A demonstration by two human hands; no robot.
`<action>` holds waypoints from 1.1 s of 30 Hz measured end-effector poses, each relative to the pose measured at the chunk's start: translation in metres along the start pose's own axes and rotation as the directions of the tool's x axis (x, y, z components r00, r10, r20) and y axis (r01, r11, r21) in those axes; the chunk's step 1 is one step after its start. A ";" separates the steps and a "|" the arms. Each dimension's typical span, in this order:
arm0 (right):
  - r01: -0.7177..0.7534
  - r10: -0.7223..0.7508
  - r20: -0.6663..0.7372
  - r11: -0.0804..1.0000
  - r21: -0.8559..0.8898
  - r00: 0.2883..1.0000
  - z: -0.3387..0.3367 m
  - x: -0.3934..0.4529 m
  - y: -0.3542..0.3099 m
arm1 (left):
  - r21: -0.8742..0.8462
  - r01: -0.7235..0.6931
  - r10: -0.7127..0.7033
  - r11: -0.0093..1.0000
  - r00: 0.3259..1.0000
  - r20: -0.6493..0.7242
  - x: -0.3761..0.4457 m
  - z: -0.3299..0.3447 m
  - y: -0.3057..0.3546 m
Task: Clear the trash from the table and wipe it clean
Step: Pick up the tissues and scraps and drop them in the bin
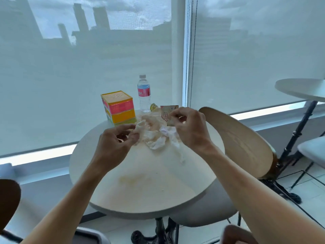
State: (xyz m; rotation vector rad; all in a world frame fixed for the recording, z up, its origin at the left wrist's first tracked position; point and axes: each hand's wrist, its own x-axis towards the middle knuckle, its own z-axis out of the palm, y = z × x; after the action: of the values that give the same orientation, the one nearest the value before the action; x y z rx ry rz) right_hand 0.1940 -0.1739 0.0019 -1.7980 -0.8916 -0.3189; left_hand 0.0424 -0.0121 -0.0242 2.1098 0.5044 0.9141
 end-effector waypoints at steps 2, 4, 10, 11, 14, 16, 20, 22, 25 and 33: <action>-0.035 0.035 -0.005 0.999 0.033 0.999 -0.020 -0.009 0.005 | -0.054 -0.014 0.016 0.998 0.999 0.037 -0.011 0.013 0.016; -0.076 0.076 -0.003 0.996 0.051 0.997 -0.040 -0.020 0.012 | -0.100 -0.039 0.047 0.994 0.996 0.072 -0.023 0.026 0.034; -0.170 0.171 -0.002 0.985 0.035 0.985 -0.102 -0.058 0.038 | -0.169 -0.087 0.113 0.982 0.982 0.153 -0.057 0.066 0.079; -0.190 0.190 0.004 0.981 0.042 0.982 -0.112 -0.065 0.044 | -0.171 -0.095 0.123 0.981 0.978 0.165 -0.062 0.073 0.086; -0.233 0.233 0.025 0.972 0.006 0.972 -0.139 -0.087 0.063 | -0.156 -0.105 0.137 0.982 0.969 0.207 -0.078 0.093 0.103; -0.243 0.245 0.042 0.969 -0.040 0.969 -0.156 -0.103 0.074 | -0.146 -0.095 0.126 0.985 0.967 0.221 -0.089 0.106 0.113; -0.311 0.314 0.158 0.949 -0.046 0.936 -0.184 -0.140 0.095 | -0.157 -0.062 0.101 0.986 0.962 0.254 -0.112 0.133 0.129; -0.335 0.345 0.225 0.939 -0.081 0.911 -0.192 -0.160 0.108 | -0.145 -0.055 0.093 0.988 0.957 0.274 -0.124 0.145 0.133; -0.368 0.396 0.293 0.918 -0.148 0.870 -0.195 -0.189 0.128 | -0.130 -0.045 0.084 0.990 0.948 0.306 -0.141 0.159 0.136; -0.436 0.501 0.446 0.866 -0.247 0.742 -0.189 -0.232 0.159 | -0.070 0.059 -0.030 0.996 0.932 0.362 -0.179 0.192 0.118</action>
State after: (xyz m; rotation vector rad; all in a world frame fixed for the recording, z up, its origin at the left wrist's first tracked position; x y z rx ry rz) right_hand 0.1833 -0.4666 -0.1685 -2.1993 -0.7270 0.4529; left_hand 0.0729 -0.2887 -0.0973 2.1197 0.3166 0.4922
